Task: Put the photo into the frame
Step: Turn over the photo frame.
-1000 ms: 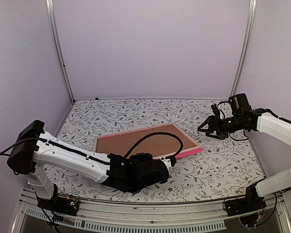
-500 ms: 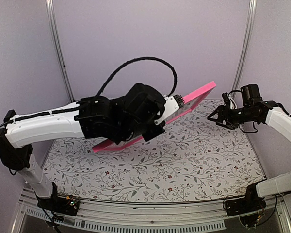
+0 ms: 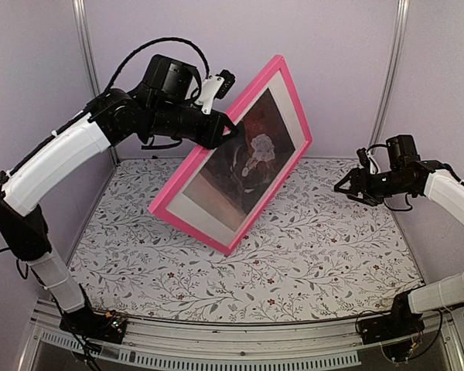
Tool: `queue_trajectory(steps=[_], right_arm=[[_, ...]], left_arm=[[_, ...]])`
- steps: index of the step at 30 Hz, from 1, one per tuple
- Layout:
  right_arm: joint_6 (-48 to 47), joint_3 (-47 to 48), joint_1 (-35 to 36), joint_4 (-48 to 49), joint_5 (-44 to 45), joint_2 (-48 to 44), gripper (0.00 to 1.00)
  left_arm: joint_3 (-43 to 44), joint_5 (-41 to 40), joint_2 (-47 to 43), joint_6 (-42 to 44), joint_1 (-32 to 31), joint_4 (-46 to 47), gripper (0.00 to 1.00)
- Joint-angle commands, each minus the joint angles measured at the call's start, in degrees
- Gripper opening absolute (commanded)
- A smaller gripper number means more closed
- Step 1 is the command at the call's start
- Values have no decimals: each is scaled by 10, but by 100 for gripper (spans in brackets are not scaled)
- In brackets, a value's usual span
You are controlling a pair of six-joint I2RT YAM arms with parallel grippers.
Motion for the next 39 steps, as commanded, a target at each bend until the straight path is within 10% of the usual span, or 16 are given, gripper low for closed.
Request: queue_trajectory(steps=[1,14,30,39], right_arm=[[-18,24,-8,-11,4,-1,72],[-26,7,-8,-6,-7,7,72],[-10,-50,-8,57,-49,27,72],[-1,-81,-7,90,-61,45,72]], left_arm=[[-40,179,-60,-127,85,139,0],[-301,399,-103,-393,232,438,0],[-579,361,-102,-538,229,668,0],[-640,342,-67,-548,214,704,23]])
